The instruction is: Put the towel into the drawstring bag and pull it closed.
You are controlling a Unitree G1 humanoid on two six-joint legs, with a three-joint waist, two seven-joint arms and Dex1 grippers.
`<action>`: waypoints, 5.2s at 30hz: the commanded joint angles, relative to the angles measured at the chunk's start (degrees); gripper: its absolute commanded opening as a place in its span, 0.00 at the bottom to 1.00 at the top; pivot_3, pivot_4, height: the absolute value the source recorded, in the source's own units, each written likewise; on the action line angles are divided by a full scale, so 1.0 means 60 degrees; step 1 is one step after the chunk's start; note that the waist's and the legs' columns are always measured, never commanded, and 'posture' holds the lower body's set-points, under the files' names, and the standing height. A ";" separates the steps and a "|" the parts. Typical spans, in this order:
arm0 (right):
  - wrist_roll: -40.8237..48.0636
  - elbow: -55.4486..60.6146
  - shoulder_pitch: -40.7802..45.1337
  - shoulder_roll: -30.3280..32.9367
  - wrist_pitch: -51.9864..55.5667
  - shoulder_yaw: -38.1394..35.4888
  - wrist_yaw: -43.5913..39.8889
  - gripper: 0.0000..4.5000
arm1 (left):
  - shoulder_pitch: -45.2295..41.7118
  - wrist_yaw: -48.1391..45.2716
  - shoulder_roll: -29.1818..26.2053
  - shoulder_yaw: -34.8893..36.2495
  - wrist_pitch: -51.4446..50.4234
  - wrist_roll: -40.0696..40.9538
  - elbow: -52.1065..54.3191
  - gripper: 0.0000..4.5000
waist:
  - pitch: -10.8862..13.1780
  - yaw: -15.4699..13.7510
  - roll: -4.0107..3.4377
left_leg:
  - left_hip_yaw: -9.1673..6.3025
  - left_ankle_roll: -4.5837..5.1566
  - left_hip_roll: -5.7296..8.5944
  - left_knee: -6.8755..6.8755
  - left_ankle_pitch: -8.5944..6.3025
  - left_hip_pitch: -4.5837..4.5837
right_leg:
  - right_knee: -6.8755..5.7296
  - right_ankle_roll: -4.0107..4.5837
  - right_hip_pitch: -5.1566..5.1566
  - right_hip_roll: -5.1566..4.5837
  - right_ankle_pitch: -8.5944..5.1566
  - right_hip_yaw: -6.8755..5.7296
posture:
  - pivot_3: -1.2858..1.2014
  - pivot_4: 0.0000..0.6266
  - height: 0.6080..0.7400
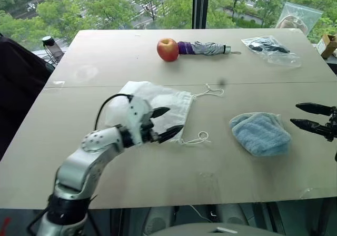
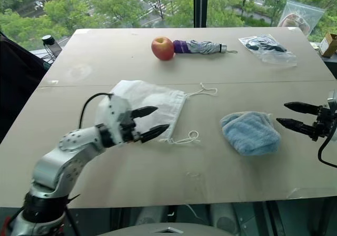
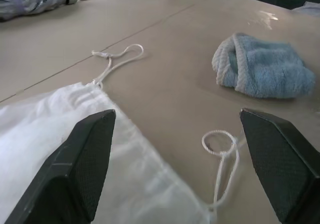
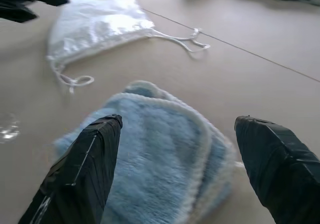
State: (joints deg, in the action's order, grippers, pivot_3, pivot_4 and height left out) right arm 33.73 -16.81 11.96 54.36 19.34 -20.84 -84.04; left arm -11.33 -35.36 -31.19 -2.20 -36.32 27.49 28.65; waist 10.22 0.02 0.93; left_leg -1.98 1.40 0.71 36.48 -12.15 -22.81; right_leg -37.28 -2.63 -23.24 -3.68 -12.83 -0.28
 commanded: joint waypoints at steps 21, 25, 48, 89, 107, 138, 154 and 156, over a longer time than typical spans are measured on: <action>0.0370 0.0297 -0.0451 0.0363 -0.0345 -0.0746 -0.0054 0.86 | -0.1013 0.6520 0.3939 -0.4288 0.0063 -0.7809 -0.2514 0.90 | 0.0001 -0.0140 0.0002 | 0.0006 0.0026 0.0010 0.0015 -0.0015 -0.0016 | 0.0056 -0.0027 0.0017 0.0000 0.0018 0.0007 | 0.52 0.24 1.00; 0.0315 0.0057 -0.0204 0.0338 -0.0520 -0.0687 -0.0063 0.86 | -0.0935 0.6340 0.4115 -0.4290 -0.0015 -0.8031 -0.2497 0.90 | 0.0001 -0.0146 0.0002 | 0.0012 0.0028 0.0013 0.0020 -0.0016 -0.0018 | 0.0060 -0.0029 0.0018 -0.0005 0.0017 0.0010 | 0.52 0.24 1.00; -0.0032 -0.0377 0.0014 -0.0197 -0.1293 -0.0375 0.0049 0.86 | 0.0230 0.5671 0.3138 -0.2609 0.1468 -0.8382 -0.1506 0.02 | 0.0000 -0.0132 0.0001 | 0.0011 0.0033 0.0010 0.0024 -0.0020 -0.0020 | 0.0063 -0.0028 0.0018 -0.0010 0.0021 0.0008 | 0.52 0.24 1.00; -0.0358 -0.0579 0.0423 -0.0381 -0.1672 -0.0134 0.0222 0.86 | 0.0594 0.4087 0.3694 -0.2398 0.0141 -0.7326 -0.1044 0.37 | -0.0001 -0.0140 -0.0004 | 0.0044 0.0084 0.0010 0.0091 -0.0051 -0.0033 | 0.0072 -0.0011 0.0043 -0.0048 0.0009 -0.0001 | 0.52 0.24 1.00; -0.0463 -0.0751 0.0588 -0.0427 -0.1820 -0.0063 0.0245 0.86 | 0.0692 0.5138 0.3402 -0.2590 -0.0425 -0.9013 -0.0998 0.99 | -0.0003 -0.0124 -0.0006 | 0.0043 0.0084 0.0007 0.0094 -0.0051 -0.0027 | 0.0071 -0.0016 0.0047 -0.0042 0.0012 -0.0001 | 0.52 0.24 1.00; -0.0026 -0.1168 0.2377 -0.0851 -0.1891 0.1403 -0.1357 0.86 | 0.1713 0.6631 0.3438 -0.1153 -0.0422 -1.0669 -0.0099 0.00 | 0.0000 -0.0142 -0.0002 | 0.0037 0.0088 0.0009 0.0088 -0.0055 -0.0036 | 0.0082 -0.0013 0.0045 -0.0056 0.0013 -0.0009 | 0.52 0.24 1.00; -0.0254 -0.1105 0.1976 -0.1293 -0.2276 0.1535 -0.0817 0.86 | 0.0822 0.4354 0.2336 0.0205 0.1403 -0.8531 0.0653 0.00 | 0.0000 -0.0144 -0.0003 | 0.0028 0.0092 0.0005 0.0085 -0.0058 -0.0046 | 0.0090 -0.0006 0.0041 -0.0100 0.0013 -0.0010 | 0.52 0.24 1.00; -0.0285 -0.0991 0.1883 -0.1405 -0.2300 0.1520 -0.0677 0.86 | 0.0466 0.3672 0.1993 0.0454 0.1540 -0.7945 0.0515 0.00 | 0.0000 -0.0137 -0.0004 | 0.0025 0.0092 0.0003 0.0085 -0.0058 -0.0047 | 0.0089 -0.0005 0.0040 -0.0095 0.0013 -0.0019 | 0.52 0.24 1.00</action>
State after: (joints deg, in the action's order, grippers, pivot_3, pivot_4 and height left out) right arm 31.59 -25.01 23.02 45.51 6.80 -10.95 -86.54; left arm -7.51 -11.16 -18.52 -0.57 -28.72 -22.41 29.37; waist 10.23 -0.80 0.91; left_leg -1.81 1.95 0.73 36.98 -12.50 -23.09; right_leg -36.74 -2.67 -23.01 -4.20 -12.75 -0.39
